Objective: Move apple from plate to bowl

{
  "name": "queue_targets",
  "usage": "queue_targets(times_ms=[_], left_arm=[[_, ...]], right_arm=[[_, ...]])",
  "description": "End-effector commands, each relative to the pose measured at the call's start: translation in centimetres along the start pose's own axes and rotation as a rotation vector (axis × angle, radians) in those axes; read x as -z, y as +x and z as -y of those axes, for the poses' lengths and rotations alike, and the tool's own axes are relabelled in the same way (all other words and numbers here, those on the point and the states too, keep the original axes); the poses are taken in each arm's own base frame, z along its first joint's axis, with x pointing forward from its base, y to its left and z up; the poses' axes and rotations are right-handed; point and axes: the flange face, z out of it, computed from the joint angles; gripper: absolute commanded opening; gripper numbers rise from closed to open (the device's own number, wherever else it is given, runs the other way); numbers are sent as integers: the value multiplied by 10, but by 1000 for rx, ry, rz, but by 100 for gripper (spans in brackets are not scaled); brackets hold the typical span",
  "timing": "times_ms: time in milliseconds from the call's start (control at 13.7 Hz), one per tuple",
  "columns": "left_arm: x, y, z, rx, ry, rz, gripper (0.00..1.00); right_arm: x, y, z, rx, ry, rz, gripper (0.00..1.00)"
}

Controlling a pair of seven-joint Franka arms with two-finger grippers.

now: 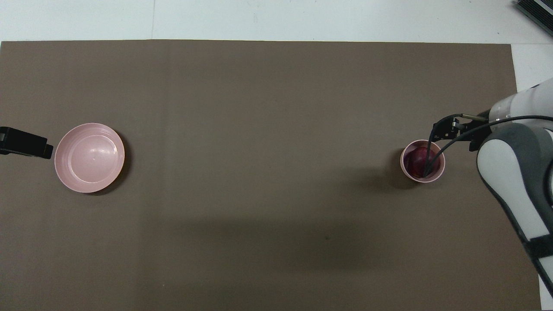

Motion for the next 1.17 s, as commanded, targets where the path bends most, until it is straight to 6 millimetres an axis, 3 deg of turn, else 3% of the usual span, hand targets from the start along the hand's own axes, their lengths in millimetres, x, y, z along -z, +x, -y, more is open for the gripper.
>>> queue_targets(times_ms=[0,146,220,512,659,1098], left_arm=[[1,-6,-2,-13,12,-17,100],[1,-5,-1,-11,13,-20,100],[1,-5,-1,-11,13,-20,100],[1,-5,3,-11,22,-19,100],[2,-6,3,-9,24,-21,100],[1,-6,2,-1,19,-20,100]], right_arm=[[0,-19,39,-20,-54,3,100],[10,-22,49,7,-45,-16,100],[27,-22,46,46,-35,-41,100],[96,-40,13,222,-33,-24,100],[98,-46,-8,195,-14,-15,100],[93,-43,-19,196,-24,-15,100]])
